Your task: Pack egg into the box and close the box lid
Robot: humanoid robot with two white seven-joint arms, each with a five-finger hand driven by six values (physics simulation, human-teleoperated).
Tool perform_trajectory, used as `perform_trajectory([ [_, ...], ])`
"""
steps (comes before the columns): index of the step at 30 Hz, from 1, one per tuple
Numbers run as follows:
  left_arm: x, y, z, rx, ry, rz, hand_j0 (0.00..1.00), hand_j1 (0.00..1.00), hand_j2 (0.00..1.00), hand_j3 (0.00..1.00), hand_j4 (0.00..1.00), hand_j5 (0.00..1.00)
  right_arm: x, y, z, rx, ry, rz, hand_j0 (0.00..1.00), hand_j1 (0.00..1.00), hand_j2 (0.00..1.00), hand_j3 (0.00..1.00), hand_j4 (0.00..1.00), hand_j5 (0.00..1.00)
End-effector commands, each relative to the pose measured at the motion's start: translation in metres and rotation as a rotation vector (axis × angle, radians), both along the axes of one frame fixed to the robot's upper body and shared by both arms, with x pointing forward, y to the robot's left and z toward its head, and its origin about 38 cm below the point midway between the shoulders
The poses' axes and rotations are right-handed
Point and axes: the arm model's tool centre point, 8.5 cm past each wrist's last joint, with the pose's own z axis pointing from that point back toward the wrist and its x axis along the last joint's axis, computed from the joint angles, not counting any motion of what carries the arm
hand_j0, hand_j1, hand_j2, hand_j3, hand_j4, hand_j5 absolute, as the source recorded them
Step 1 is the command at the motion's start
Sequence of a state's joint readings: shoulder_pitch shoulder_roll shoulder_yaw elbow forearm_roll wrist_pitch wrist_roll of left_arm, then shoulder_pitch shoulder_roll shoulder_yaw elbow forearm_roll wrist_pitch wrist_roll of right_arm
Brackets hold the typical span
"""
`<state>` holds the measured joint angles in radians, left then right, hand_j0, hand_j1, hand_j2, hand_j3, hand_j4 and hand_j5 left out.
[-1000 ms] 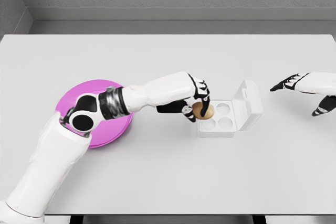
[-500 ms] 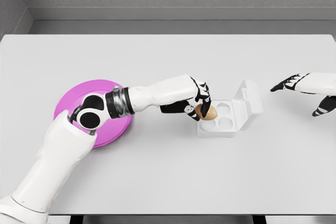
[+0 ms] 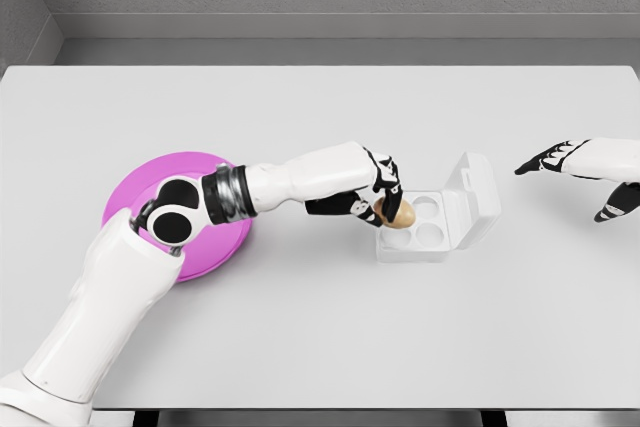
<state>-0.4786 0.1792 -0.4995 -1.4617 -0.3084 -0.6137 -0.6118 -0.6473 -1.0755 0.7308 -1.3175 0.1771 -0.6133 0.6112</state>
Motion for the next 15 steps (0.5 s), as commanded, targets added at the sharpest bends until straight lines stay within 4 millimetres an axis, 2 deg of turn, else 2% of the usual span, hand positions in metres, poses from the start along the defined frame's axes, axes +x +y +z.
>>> perform_trajectory([
  [1,0.0004,0.0007,-0.0002,0.008,-0.004,0.005,0.25,0.25,0.25,0.25,0.25,0.25,0.0001,-0.0004,0.0008,0.004,0.000,-0.004,1.00,1.00,1.00,1.00,1.00,1.00],
  [15,0.0036,0.0016,0.0040,0.017,0.010,0.033,0.23,0.23,0.23,0.23,0.23,0.23,0.0001,-0.0009,0.0006,0.004,0.000,-0.005,1.00,1.00,1.00,1.00,1.00,1.00],
])
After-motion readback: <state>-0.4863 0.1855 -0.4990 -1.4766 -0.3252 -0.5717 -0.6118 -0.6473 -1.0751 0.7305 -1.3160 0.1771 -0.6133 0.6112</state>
